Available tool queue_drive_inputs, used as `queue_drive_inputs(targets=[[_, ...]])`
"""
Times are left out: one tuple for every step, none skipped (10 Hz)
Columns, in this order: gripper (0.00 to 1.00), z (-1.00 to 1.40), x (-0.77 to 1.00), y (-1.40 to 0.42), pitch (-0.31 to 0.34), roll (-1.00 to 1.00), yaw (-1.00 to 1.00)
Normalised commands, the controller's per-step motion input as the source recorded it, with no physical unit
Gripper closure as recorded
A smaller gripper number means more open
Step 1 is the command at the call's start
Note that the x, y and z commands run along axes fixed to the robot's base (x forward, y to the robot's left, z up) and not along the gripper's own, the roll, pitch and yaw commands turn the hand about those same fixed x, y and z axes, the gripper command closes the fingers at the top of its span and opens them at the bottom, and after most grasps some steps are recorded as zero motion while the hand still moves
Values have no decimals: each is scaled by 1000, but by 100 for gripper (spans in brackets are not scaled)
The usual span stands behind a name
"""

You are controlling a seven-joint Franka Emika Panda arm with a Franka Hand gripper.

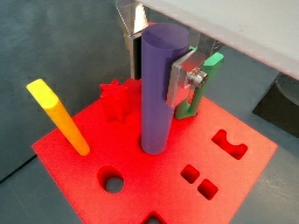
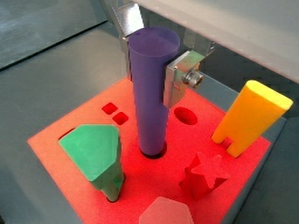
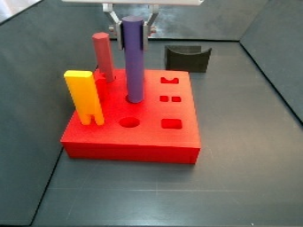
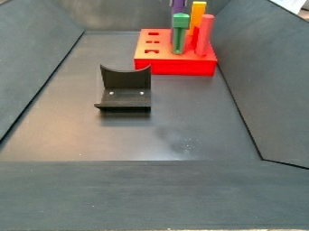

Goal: Pick up the round object. Move up. Move to above the board. Insert the round object.
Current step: Insert the round object.

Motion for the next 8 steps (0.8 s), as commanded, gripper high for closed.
queue_drive_inputs(targets=[[100, -103, -277, 0, -37, 0, 0], [100, -114, -297, 9, -34, 37, 0], [100, -89, -306, 3, -30, 53, 0], [100, -206, -251, 0, -44, 69, 0], [100, -469, -143, -49, -83, 106, 0], [100, -637, -40, -100, -114, 99, 0], [100, -691, 0, -100, -113, 81, 0], [100, -729, 0, -117, -104, 90, 0]])
